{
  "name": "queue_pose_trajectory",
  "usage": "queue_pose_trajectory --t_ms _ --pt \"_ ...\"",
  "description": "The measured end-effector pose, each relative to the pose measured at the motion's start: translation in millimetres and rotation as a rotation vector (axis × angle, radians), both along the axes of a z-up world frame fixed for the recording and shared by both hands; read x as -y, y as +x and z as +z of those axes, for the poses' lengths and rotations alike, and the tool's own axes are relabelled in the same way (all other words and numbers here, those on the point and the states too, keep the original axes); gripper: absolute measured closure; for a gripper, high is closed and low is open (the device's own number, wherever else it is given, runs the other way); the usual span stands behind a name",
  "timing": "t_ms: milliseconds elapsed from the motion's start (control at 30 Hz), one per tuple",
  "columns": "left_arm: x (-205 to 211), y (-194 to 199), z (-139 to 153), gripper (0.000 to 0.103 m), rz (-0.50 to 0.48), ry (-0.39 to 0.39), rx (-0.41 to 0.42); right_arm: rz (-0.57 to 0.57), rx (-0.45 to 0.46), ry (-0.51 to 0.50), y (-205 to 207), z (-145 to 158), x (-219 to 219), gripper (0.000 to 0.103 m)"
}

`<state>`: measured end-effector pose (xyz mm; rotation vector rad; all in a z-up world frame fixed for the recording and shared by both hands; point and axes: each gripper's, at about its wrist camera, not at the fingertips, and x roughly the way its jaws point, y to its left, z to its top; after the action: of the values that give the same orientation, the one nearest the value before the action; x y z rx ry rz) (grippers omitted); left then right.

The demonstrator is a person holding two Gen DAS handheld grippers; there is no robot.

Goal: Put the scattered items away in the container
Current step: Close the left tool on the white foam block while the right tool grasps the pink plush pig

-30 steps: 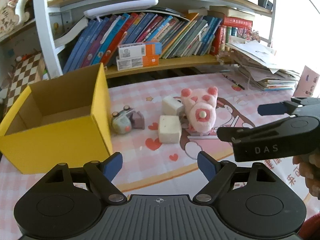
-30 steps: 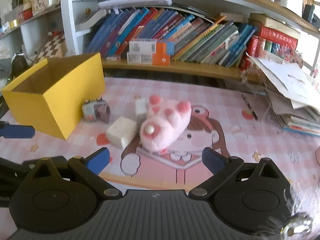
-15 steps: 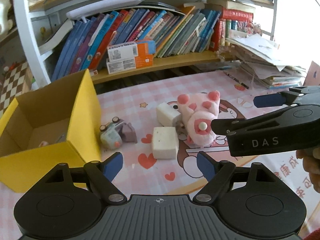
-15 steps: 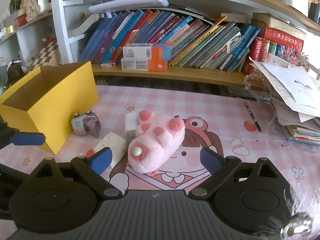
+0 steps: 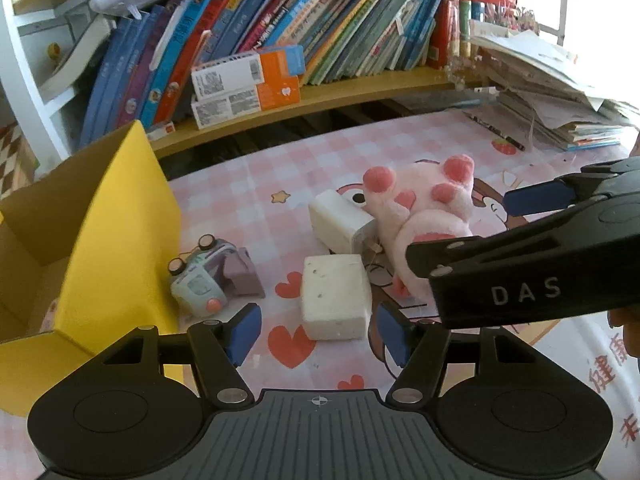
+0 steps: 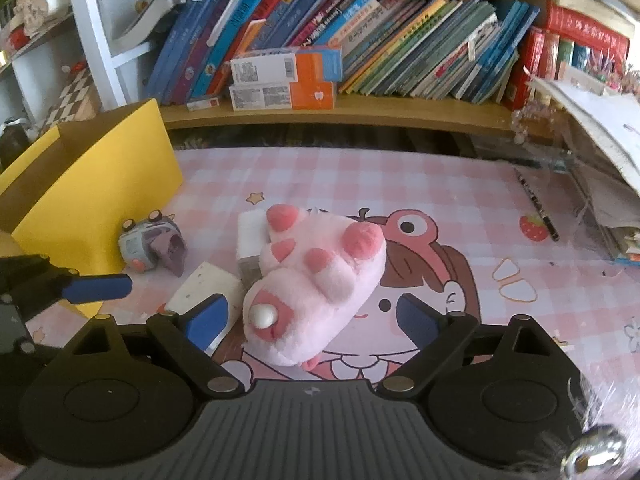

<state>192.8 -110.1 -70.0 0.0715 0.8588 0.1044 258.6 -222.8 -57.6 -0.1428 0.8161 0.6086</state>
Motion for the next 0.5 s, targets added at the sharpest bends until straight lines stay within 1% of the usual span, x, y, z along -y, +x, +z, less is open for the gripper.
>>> queue_pose_trajectory --t_ms 200,300,433,500 --pt "1 13 -13 0.039 -0.005 0.004 -0.025 -0.018 -0.037 0.001 13 -8 -5 0.013" --pt "1 18 -18 0.044 -0.006 0.003 -0.034 -0.027 -0.048 0.001 17 -12 -5 0.014" --pt "1 24 -22 0.045 -0.007 -0.001 -0.039 -0.028 -0.062 -0.005 20 -16 -7 0.015" --pt "0 25 -24 0.047 -0.009 -0.005 -0.041 -0.025 -0.067 -0.008 21 -17 -9 0.017"
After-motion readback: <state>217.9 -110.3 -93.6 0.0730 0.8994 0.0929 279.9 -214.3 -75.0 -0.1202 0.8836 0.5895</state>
